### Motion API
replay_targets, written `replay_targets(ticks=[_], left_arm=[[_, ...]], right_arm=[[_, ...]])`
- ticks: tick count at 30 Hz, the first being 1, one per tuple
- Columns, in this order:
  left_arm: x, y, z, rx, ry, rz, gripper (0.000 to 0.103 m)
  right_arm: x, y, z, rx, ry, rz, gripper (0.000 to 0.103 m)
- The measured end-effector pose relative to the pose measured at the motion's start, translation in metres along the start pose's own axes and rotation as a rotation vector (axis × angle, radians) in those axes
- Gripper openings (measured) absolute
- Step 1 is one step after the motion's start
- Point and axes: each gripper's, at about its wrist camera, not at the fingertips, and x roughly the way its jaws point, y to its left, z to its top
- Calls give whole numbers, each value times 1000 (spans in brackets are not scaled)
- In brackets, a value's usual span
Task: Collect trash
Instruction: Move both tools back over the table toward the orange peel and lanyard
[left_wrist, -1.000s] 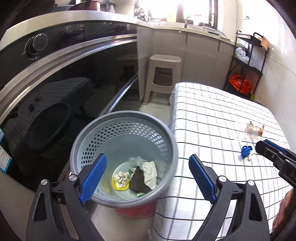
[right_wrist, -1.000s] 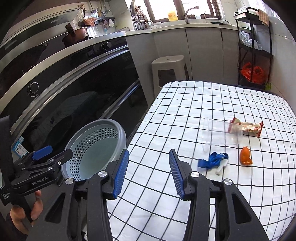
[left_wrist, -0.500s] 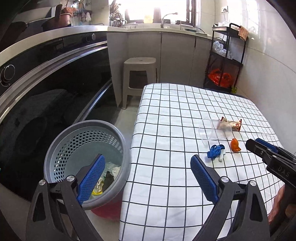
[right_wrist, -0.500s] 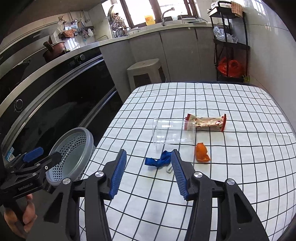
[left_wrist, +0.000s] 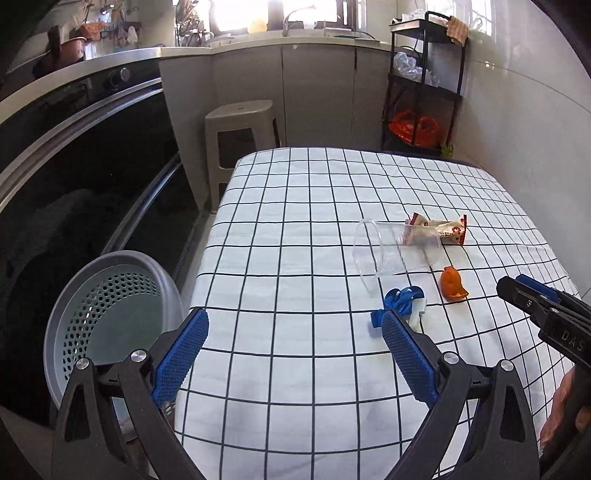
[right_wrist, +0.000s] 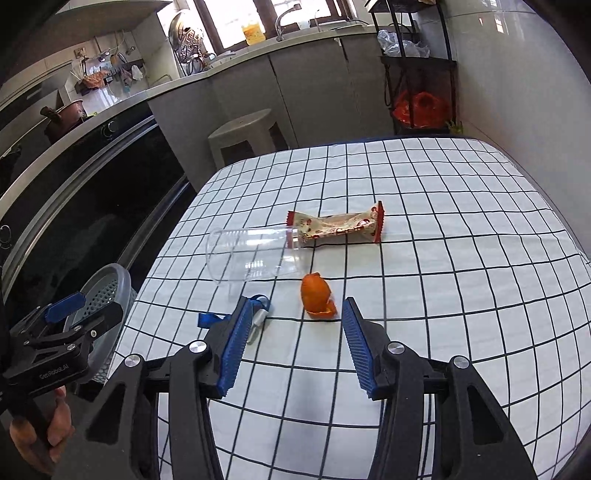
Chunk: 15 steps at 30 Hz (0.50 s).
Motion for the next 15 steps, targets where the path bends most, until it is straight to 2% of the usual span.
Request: replay_targets(ticks=[8,15], left_arm=[[34,-28,3,23,31,-16,93],[54,-26,1,16,67,-12,93]], right_arm=[[32,-13,-1,-12,70,-22,52],[61,-10,1,-25,112,-27,52]])
